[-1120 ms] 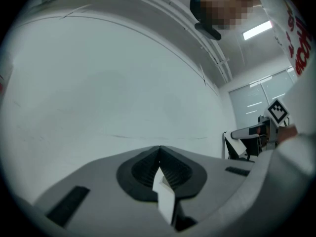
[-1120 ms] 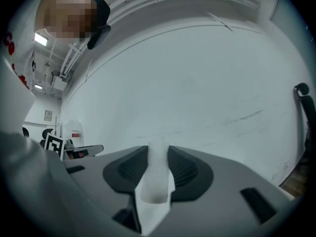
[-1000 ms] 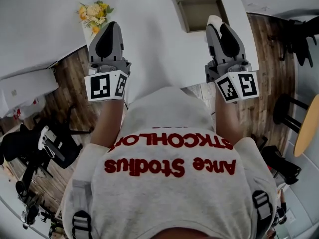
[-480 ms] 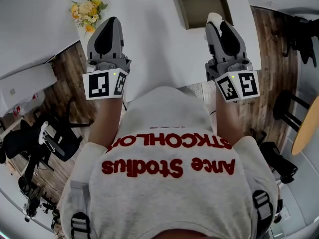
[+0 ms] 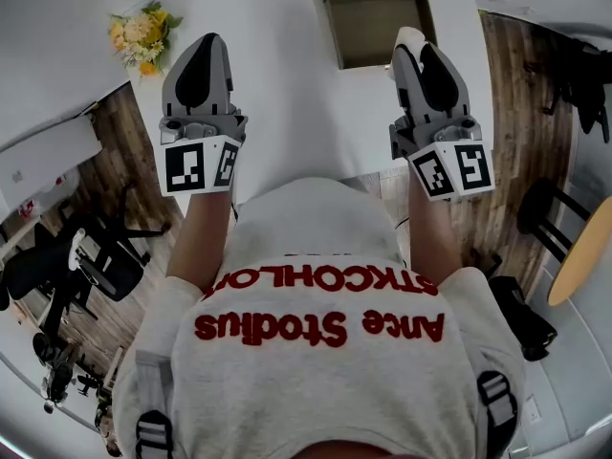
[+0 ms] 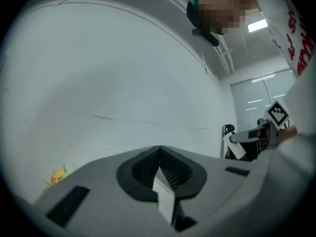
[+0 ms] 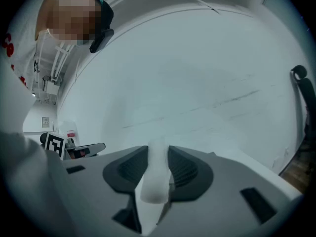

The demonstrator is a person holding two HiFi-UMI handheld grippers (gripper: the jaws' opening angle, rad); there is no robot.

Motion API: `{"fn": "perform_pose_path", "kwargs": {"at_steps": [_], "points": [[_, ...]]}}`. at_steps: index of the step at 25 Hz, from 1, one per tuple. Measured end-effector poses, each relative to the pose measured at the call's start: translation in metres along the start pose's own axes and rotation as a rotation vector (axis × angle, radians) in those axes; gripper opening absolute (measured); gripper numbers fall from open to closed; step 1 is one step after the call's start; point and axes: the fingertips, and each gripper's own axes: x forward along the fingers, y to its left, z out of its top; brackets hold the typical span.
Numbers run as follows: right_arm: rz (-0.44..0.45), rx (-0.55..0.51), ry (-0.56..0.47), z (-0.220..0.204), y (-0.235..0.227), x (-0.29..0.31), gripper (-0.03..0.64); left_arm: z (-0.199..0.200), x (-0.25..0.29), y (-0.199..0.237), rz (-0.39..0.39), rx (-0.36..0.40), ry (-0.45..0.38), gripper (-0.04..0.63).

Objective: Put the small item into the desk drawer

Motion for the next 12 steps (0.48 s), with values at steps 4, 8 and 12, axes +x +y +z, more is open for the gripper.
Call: {"fn": "perform_pose_path", "kwargs": {"at_steps": [4, 8, 12], "points": [[0.001, 0.005, 0.013, -0.001, -0.020, 0.005, 0.133, -0.013, 0.018, -0.012, -0.003, -0.011, 0.026, 0.008], [-0.006, 0.023, 0.043, -0.013, -0.038, 0.011, 0.133, -0.028, 0.031, -0.020, -0.002, -0.017, 0.062, 0.008], [-0.011, 0.034, 0.087, -0.032, -0.054, 0.021, 0.133, -0.046, 0.042, -0.022, 0.003, -0.020, 0.094, 0.008]]}}
